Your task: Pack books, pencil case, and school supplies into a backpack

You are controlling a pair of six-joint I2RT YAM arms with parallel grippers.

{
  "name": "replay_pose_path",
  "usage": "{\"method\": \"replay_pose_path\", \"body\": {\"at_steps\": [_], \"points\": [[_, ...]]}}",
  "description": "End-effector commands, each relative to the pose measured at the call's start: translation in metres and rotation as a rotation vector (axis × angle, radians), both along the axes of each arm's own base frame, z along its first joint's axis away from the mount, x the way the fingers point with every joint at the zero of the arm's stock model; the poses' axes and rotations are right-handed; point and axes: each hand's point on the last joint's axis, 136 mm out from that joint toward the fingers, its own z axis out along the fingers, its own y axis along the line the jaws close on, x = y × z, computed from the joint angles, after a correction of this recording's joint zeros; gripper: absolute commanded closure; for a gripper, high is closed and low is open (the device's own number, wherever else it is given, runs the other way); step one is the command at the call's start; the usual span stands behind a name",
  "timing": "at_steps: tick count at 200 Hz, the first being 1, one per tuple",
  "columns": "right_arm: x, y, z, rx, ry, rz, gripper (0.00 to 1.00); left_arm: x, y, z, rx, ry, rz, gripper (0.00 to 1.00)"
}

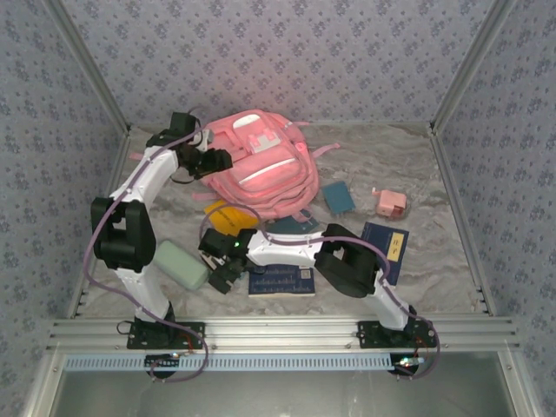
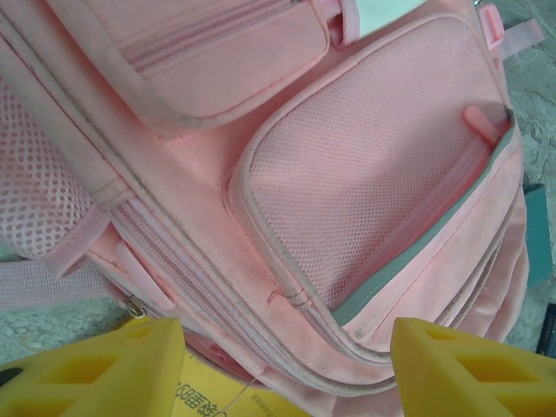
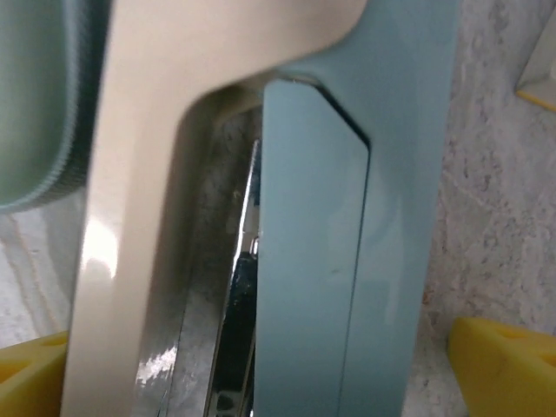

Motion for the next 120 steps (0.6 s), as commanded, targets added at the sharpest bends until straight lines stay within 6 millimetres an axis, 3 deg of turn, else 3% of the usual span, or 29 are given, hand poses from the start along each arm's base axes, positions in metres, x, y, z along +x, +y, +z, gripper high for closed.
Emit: {"method": "replay_pose_path", "body": {"at_steps": [1,70,120], "points": [[-0.005,-0.005,-0.011,-0.061,0.004,0.015,0.08,0.000,-0.004,0.009,-0.040,-0.012,0.000,0.37],[-0.009,-0.002,-0.006,-0.060,0.007,0.050,0.39,0.001,-0.005,0.015,-0.048,-0.022,0.003,0.37],[-0.009,-0.001,0.026,0.017,-0.019,0.049,0.45,0.004,-0.011,0.025,-0.022,-0.045,-0.021,0.37]]}}
